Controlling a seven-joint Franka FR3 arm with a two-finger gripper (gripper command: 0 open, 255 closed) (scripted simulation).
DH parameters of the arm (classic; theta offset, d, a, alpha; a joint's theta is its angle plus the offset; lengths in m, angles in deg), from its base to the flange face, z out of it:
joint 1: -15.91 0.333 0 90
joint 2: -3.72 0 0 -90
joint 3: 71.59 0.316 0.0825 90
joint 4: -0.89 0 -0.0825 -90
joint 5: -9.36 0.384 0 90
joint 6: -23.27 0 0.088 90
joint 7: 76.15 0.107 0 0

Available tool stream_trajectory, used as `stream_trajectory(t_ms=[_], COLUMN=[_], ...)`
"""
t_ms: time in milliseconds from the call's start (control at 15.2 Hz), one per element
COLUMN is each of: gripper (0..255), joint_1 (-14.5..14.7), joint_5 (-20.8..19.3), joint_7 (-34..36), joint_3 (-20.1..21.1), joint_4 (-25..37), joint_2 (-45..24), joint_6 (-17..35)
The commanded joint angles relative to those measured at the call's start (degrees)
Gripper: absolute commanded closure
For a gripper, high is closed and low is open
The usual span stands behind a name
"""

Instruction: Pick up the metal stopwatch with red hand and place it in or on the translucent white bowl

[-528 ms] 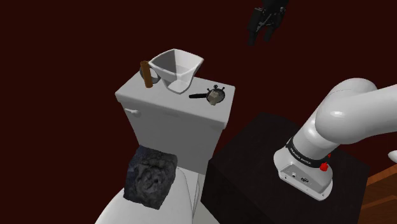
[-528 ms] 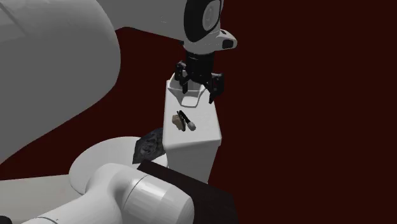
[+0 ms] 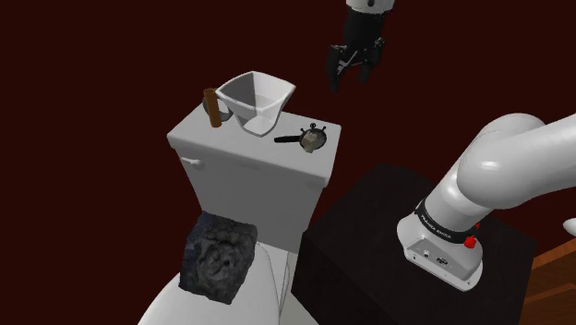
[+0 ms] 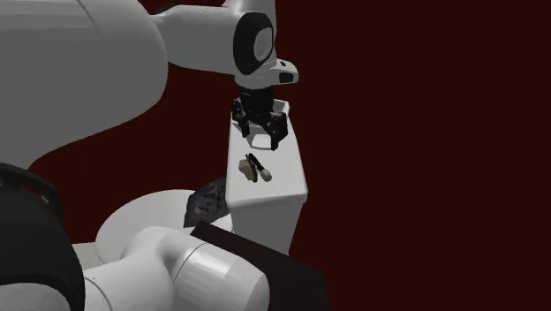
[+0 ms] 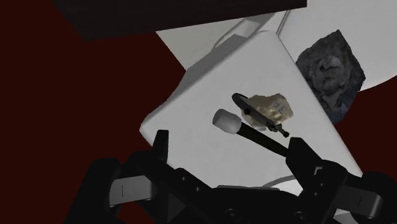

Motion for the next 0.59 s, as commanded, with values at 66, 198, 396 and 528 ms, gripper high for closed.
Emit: stream_trajectory(t_ms=[66, 198, 396, 528], gripper=[0, 0, 0, 0], joint_1=[-0.48, -0.94, -1.89, -2.28], joint_5=[0.50, 0.45, -0.41, -1.04], joint_7=[7.38, 12.27, 19.86, 22.88], joint_3=[4.55, 7.45, 11.56, 12.99], joint_4=[-0.20, 0.20, 1.59, 2.36], joint_2=[-5.15, -9.10, -15.80, -18.59], joint_6=[3.90, 6.29, 9.62, 10.78])
